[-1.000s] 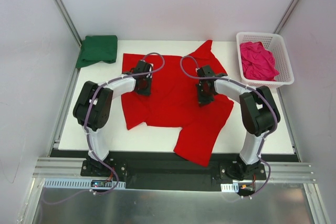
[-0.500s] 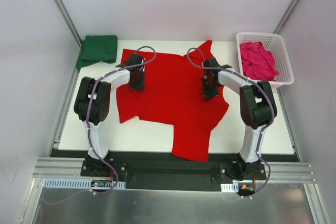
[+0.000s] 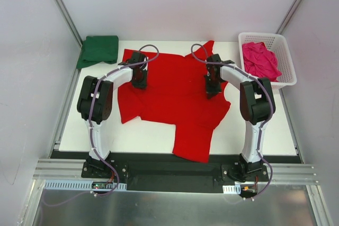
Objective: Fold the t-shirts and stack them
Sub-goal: Flatten out the tshirt
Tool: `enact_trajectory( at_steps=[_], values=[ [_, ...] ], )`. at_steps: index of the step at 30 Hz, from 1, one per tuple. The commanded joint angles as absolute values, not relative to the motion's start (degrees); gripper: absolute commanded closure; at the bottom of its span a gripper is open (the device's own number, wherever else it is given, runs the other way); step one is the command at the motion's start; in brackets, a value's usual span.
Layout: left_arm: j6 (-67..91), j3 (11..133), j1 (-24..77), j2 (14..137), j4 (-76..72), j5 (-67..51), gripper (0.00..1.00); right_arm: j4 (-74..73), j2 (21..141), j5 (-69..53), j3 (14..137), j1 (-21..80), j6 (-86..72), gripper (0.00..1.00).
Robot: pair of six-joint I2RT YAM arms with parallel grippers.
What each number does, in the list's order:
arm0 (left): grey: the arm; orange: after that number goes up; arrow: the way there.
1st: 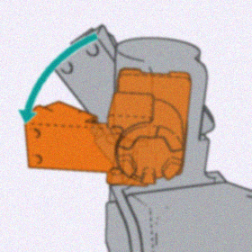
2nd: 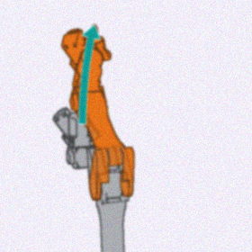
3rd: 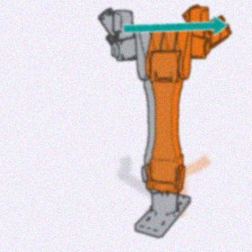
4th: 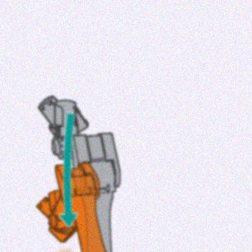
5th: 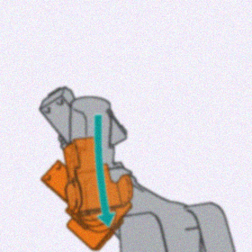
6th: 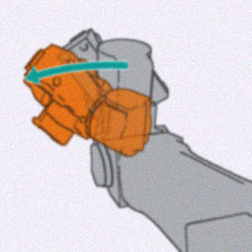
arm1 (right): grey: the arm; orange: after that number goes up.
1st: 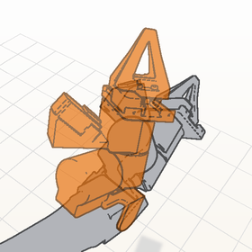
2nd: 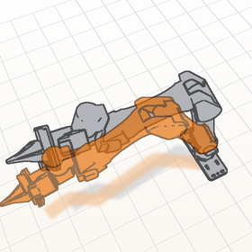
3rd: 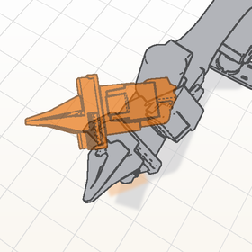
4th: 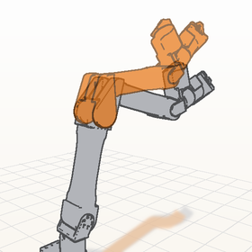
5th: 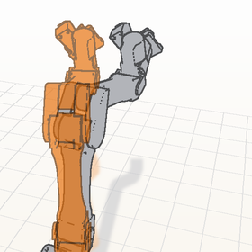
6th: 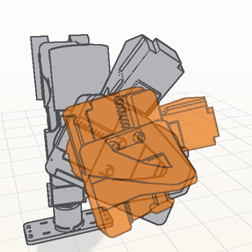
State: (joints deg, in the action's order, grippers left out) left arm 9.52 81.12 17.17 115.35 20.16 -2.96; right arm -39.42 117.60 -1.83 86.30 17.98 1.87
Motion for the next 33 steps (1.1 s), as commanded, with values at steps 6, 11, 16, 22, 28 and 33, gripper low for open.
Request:
enact_trajectory(
  at_steps=[6,11,16,22,28,33],
  values=[
    [7.65,86.04,17.05,117.68,21.88,-4.31,0.78,-42.09,121.98,-3.34,93.6,15.56,3.69,0.98],
    [7.12,88.06,16.96,118.91,22.41,-3.87,0.78,-44.21,125.15,-3.43,99.91,13.98,4.22,0.99],
    [6.86,89.03,16.61,119.88,22.76,-3.78,0.78,-45.62,128.14,-4.22,104.41,12.57,4.39,0.98],
    [6.59,89.03,16.35,120.06,22.85,-4.04,0.81,-44.75,127.36,-4.57,104.43,11.69,5.27,0.99],
    [7.12,86.84,16.44,113.22,21.71,-7.29,0.77,-37.01,114.71,-5.71,93.8,11.87,4.84,0.98],
    [8.25,83.94,16.79,102.93,21.18,-9.14,0.61,-34.89,103.74,-6.24,88.95,12.04,3.78,0.98]
  ],
)
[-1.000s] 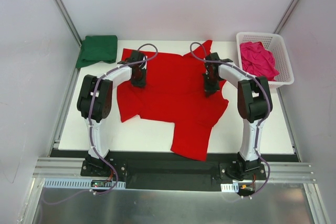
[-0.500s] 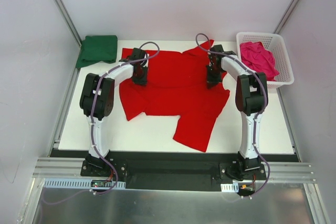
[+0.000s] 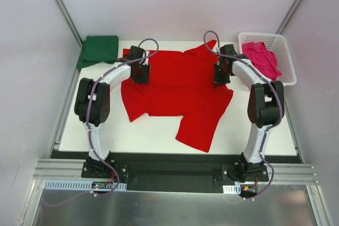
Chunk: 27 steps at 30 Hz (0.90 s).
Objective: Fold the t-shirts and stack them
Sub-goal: Flatten out the tshirt
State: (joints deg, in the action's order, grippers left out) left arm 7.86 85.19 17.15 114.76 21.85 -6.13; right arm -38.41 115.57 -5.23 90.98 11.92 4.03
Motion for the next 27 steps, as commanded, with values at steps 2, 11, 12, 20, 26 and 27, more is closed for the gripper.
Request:
enact_trajectory(
  at_steps=[2,11,12,20,26,27],
  values=[
    [9.05,81.48,16.79,100.38,20.74,-11.06,0.51,-35.77,101.96,-6.33,87.2,12.04,3.08,0.98],
    [18.54,63.48,20.39,89.4,16.28,-11.69,0.57,-33.32,92.3,-6.86,71.91,15.99,0.88,0.98],
    [19.85,59.98,21.09,88.43,15.65,-10.99,0.6,-33.14,91.76,-6.59,70.94,16.52,0.88,0.99],
    [26.01,47.21,23.64,77.45,13.1,-7.3,0.81,-32.26,88.68,-5.63,65.66,18.81,0.26,0.98],
    [26.37,43.51,23.64,71.54,13.1,-4.75,0.81,-32.26,89.56,-5.71,65.57,19.6,0.35,0.98],
    [26.37,43.24,23.64,71.37,13.18,-4.49,0.82,-32.26,89.91,-5.71,65.74,19.69,0.35,0.98]
  ],
)
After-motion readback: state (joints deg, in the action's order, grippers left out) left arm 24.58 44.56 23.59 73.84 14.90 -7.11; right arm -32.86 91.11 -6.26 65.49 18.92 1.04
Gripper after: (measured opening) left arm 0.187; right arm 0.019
